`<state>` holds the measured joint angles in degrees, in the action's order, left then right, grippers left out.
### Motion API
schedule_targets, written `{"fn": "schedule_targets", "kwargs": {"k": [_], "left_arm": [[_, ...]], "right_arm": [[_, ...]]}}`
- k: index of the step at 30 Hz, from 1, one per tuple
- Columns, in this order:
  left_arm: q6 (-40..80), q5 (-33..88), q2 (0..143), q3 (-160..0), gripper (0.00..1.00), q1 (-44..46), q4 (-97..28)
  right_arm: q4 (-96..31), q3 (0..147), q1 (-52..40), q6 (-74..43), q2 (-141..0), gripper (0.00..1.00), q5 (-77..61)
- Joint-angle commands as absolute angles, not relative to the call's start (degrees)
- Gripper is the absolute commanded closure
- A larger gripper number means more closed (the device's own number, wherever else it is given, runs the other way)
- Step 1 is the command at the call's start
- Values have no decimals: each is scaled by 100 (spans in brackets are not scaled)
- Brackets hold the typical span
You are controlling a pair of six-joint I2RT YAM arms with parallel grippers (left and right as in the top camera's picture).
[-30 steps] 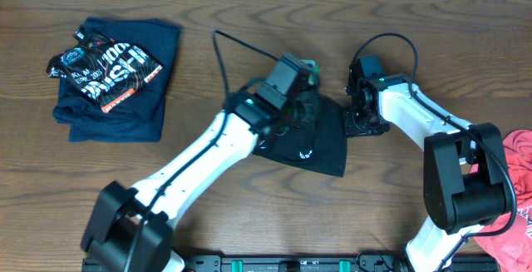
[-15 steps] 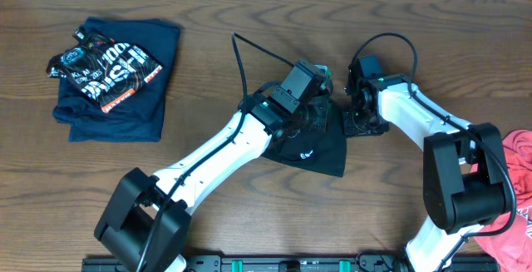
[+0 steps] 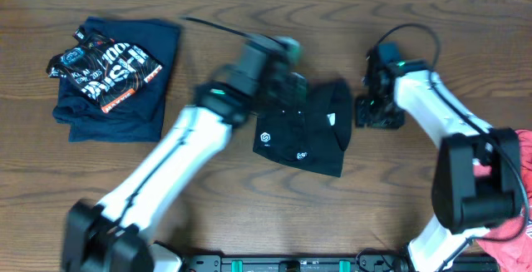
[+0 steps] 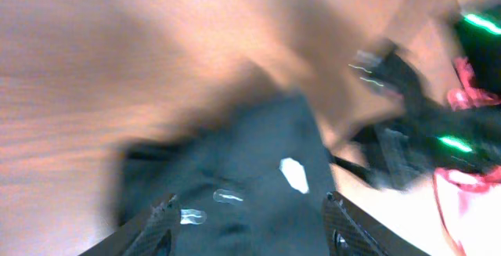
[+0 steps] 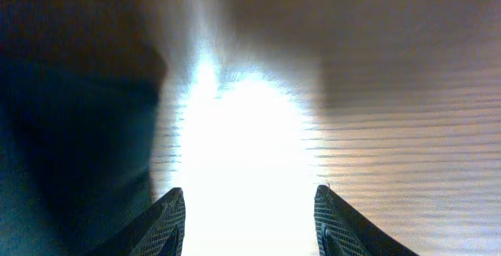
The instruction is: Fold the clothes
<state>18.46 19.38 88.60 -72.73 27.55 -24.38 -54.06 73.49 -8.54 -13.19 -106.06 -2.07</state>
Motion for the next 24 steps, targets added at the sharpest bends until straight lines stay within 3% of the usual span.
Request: {"fn": "schedule_targets", "kwargs": {"k": [1,9,15,24], "left_arm": [[1678,1769,8683,-7404,40,2121,-2714],[1653,1772,9190,-7242,41,1811,-2995],[1653,1800,9734,-7242,41,1883,-3039],[1653,1883,9977,-7242,40,1977,-3081]], "right_arm": [[-5446,7754,-849,-803,-9911,49,-871],[-5546,7789,-1162,-506,-9559,47,-2445],[-5782,7319,-1540,-534,-9734,42,-2491],[-5072,6346,-1761,-580,-9751,44,-2491]]}}
